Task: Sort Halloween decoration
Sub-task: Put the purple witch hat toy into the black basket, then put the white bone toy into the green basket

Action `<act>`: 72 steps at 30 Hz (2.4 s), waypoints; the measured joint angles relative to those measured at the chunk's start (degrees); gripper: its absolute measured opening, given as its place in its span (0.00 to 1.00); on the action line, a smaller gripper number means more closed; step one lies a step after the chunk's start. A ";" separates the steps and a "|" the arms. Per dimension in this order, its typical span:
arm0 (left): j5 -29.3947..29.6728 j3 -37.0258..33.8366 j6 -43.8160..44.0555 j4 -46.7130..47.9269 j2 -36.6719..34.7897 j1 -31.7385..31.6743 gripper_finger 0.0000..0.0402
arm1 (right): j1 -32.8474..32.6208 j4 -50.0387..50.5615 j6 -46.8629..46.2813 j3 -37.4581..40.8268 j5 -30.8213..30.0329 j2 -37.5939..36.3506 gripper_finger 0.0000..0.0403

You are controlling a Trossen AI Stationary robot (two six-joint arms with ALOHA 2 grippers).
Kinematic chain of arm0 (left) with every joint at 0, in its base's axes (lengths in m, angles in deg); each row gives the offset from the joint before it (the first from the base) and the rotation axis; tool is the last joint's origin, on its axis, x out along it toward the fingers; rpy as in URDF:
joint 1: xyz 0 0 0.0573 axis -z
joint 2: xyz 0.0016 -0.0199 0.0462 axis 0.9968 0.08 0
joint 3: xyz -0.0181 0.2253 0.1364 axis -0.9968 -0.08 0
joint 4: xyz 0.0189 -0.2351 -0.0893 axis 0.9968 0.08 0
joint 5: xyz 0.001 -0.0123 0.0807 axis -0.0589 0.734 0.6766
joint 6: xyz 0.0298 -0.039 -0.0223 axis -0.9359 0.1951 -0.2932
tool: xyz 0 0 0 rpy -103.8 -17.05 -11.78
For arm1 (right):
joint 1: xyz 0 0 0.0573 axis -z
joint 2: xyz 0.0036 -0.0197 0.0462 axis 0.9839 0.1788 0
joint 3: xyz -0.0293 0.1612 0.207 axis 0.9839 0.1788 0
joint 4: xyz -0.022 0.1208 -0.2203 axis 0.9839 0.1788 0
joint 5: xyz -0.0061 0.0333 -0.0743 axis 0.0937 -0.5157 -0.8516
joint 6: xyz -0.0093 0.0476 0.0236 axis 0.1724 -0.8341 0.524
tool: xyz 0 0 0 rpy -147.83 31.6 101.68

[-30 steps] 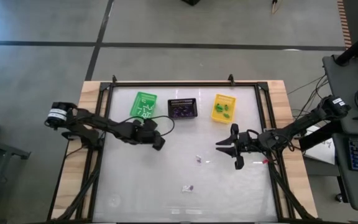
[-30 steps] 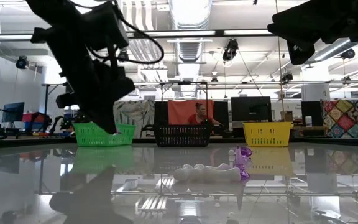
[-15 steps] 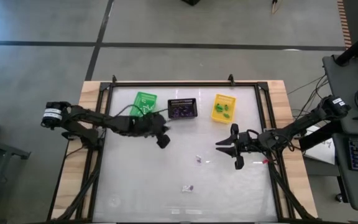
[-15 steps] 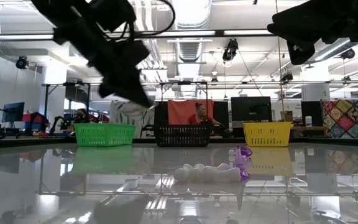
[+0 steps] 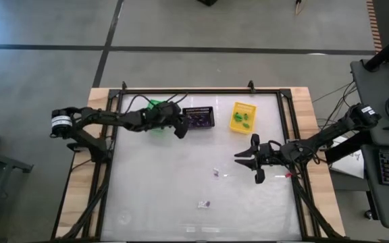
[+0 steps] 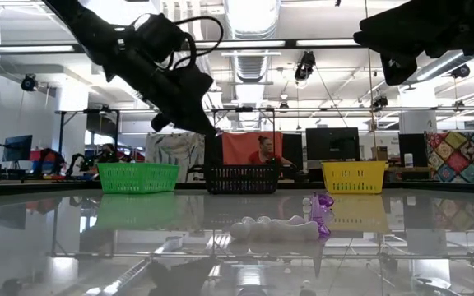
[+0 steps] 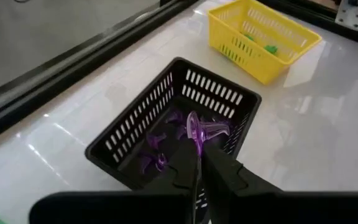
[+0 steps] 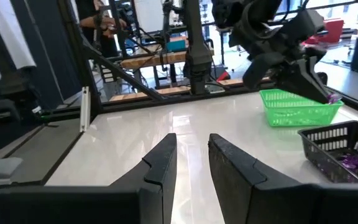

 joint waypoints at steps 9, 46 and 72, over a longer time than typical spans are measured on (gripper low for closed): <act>1.56 0.00 1.39 -3.02 3.10 -0.16 0.00 | 0.01 0.03 -0.44 0.00 -1.90 0.00 0.21; -7.25 -0.44 -2.16 -4.26 -11.95 14.22 0.32 | 0.16 22.98 -11.36 -13.33 -11.45 7.84 0.19; 12.96 -24.10 3.69 -25.76 -30.54 35.73 0.32 | 0.76 50.19 -17.12 -33.58 -6.53 33.74 0.18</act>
